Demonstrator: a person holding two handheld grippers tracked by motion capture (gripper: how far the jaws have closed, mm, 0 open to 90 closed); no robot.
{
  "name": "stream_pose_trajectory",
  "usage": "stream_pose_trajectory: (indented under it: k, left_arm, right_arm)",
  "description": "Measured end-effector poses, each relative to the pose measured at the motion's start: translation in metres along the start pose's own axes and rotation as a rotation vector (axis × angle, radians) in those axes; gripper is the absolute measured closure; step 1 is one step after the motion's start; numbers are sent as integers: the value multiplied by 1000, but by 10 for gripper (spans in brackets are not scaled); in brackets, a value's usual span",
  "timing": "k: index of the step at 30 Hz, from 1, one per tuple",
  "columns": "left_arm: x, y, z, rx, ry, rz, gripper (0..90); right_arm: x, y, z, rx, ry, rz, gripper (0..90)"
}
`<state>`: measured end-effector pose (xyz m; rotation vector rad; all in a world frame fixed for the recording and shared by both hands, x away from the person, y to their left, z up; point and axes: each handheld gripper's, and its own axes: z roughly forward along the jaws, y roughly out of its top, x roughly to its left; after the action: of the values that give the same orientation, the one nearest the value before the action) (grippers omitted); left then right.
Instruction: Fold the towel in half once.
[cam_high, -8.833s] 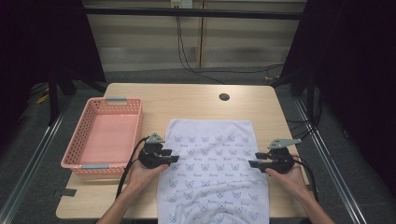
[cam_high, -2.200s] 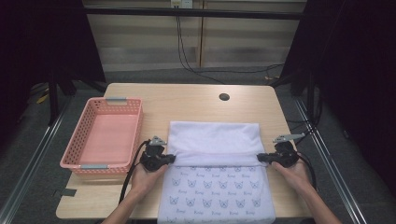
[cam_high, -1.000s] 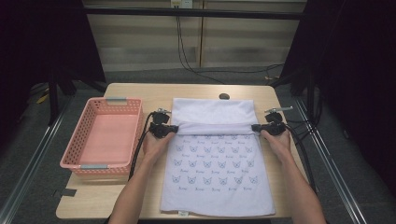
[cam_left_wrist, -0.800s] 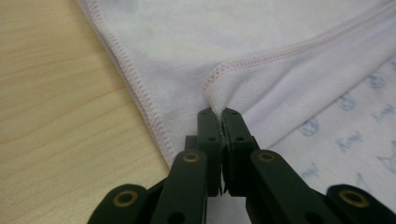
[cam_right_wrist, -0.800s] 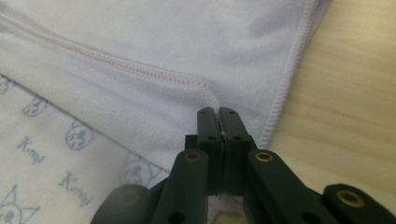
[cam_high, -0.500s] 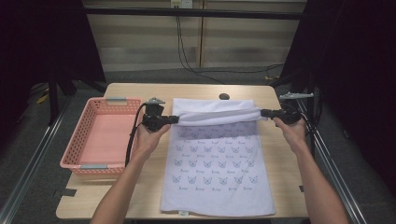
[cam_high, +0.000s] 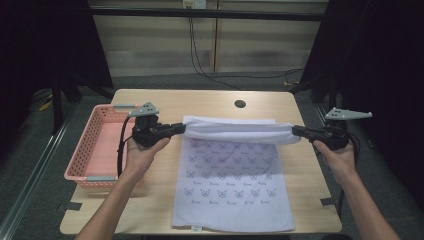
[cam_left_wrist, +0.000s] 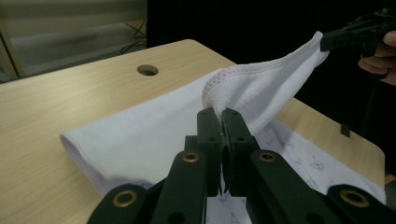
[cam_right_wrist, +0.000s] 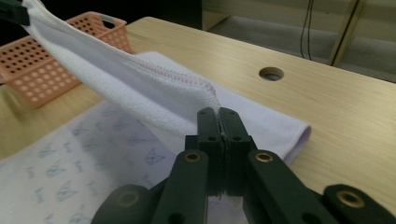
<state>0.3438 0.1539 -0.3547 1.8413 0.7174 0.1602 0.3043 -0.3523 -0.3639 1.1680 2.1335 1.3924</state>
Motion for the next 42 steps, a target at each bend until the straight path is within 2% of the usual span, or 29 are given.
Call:
stream_pose_trajectory:
  k: [3, 5, 7, 9, 12, 15, 17, 18, 19, 22, 24, 26, 27, 29, 30, 32, 34, 35, 36, 37, 38, 39, 41, 42]
  left_arm:
    - [-13, 1, -18, -11, -12, 14, 876]
    - [-23, -4, -28, -21, -10, 33, 875]
    - [-29, -16, -31, 0, -12, 44, 875]
    - [-31, -34, -29, 25, -23, 20, 874]
    - [-32, -63, -23, 71, -46, -15, 873]
    - [-33, -87, -20, 103, -50, -16, 865]
    - [-34, -97, -18, 143, -53, -15, 864]
    - [-36, -105, -17, 179, -50, -11, 863]
    - [-37, -108, -17, 180, -51, -7, 863]
    - [-38, -120, -19, 191, -65, -12, 852]
    - [-40, -131, -16, 230, -65, -11, 840]
    - [-42, -143, -13, 277, -66, -15, 827]
    - [-42, -147, -13, 283, -69, -23, 822]
    - [-43, -157, -14, 310, -86, -40, 801]
    - [-44, -161, -15, 335, -111, -50, 790]
    - [-46, -162, -18, 340, -107, -34, 778]
    - [-43, -157, -20, 293, -99, -50, 698]
    - [-39, -151, -17, 284, -85, -59, 625]
    - [-37, -148, -15, 281, -84, -51, 594]
    - [-35, -144, -11, 277, -81, -40, 587]
    - [-32, -138, -4, 273, -65, -22, 575]
    - [-28, -133, 2, 270, -63, -28, 542]
    - [-22, -128, 18, 271, -88, -24, 518]
    - [-21, -127, 28, 294, -89, -5, 518]
  right_arm:
    - [16, 1, -17, -31, 22, -18, 896]
    - [26, -1, -27, -48, 32, -34, 897]
    - [36, -8, -33, -40, 43, -51, 896]
    - [41, -21, -34, -30, 60, -43, 896]
    - [46, -46, -29, 21, 68, -20, 896]
    - [49, -69, -25, 58, 82, 1, 893]
    - [52, -83, -22, 82, 99, 11, 892]
    - [54, -88, -21, 93, 104, 12, 891]
    - [56, -95, -20, 115, 113, 15, 890]
    - [61, -108, -19, 140, 126, 22, 878]
    - [63, -116, -18, 171, 145, 23, 860]
    - [64, -122, -17, 213, 141, 11, 837]
    - [65, -126, -16, 240, 156, 14, 834]
    - [68, -132, -18, 271, 176, 6, 802]
    - [70, -135, -19, 294, 175, -5, 793]
    - [74, -138, -24, 294, 204, -13, 755]
    - [77, -138, -24, 294, 202, -17, 708]
    - [78, -136, -21, 284, 201, -17, 657]
    - [78, -134, -14, 289, 186, -16, 641]
    - [78, -132, -9, 298, 191, -23, 644]
    - [77, -130, -4, 302, 199, -33, 641]
    - [75, -127, 6, 301, 198, -36, 628]
    - [71, -122, 22, 314, 200, -44, 610]
    - [69, -122, 29, 312, 200, -42, 606]
